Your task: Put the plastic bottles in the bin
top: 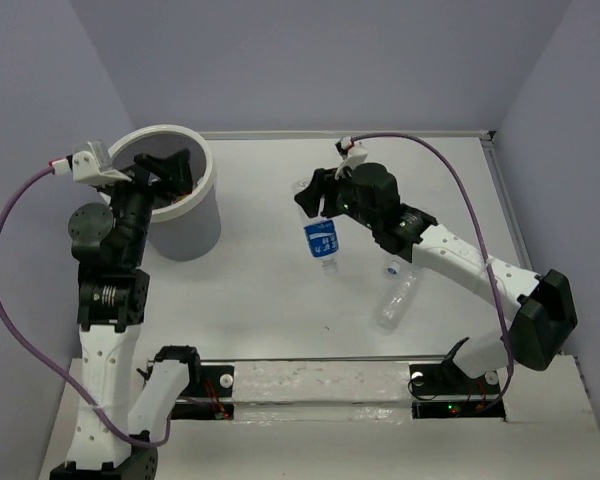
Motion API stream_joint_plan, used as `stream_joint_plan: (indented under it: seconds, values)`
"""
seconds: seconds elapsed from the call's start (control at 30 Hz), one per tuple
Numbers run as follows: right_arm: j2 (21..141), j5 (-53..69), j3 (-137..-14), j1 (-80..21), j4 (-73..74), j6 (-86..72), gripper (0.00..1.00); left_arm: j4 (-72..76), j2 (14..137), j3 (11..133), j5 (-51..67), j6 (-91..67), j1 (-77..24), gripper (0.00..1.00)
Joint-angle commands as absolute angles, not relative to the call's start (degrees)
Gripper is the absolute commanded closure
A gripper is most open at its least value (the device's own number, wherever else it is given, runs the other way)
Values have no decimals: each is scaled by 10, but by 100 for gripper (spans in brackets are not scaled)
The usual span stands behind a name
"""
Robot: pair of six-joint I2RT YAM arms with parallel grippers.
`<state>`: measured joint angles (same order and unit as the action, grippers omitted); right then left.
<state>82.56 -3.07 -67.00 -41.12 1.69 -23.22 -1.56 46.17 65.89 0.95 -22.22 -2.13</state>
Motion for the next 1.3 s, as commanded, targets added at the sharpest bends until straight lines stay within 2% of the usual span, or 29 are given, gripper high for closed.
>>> stream_joint_plan:
  seconds: [0.0, 0.1, 0.27, 0.43, 0.53, 0.57, 0.67, 0.77, 0.93, 1.0, 1.07, 1.1, 1.13, 1.17, 1.27]
  values:
    - [839, -46, -802, -461, -65, -207, 61, -56, 373, 603, 158, -261, -27, 1]
    - [908, -30, -893, -489, -94, -203, 61, -101, 285, 544, 186, -272, -27, 1]
    - [1019, -5, -1061, -503, -122, -207, 61, -146, 204, 533, 209, -297, -27, 1]
    - [1133, 24, -1248, -513, -170, -264, 61, -191, 188, 619, 198, -278, -28, 1]
    - [1220, 18, -1336, -520, -205, -286, 61, -195, 186, 636, 185, -275, -39, 2]
    - [1246, 13, -1407, -526, -208, -288, 61, -195, 185, 638, 182, -274, -41, 2]
    - [1365, -22, -1514, -536, -248, -291, 63, -195, 187, 640, 178, -272, -53, 2]
    - [1403, -62, -1525, -547, -313, -284, 64, -194, 189, 639, 178, -268, -61, 2]
    - [1455, -77, -1532, -553, -339, -273, 63, -195, 189, 642, 175, -264, -66, 1]
    - [1465, -76, -1533, -558, -336, -261, 57, -194, 192, 642, 178, -265, -66, 2]
    - [1465, -74, -1525, -563, -329, -250, 47, -194, 193, 645, 178, -265, -66, 2]
    - [1455, -66, -1516, -563, -326, -237, 30, -193, 194, 647, 179, -267, -66, 2]
    - [1448, -61, -1508, -563, -320, -230, 22, -192, 196, 649, 180, -268, -66, 2]
    - [1431, -52, -1494, -563, -303, -218, 8, -192, 202, 655, 182, -269, -66, 2]
    - [1389, -36, -1464, -563, -258, -204, 3, -192, 219, 660, 197, -269, -66, 2]
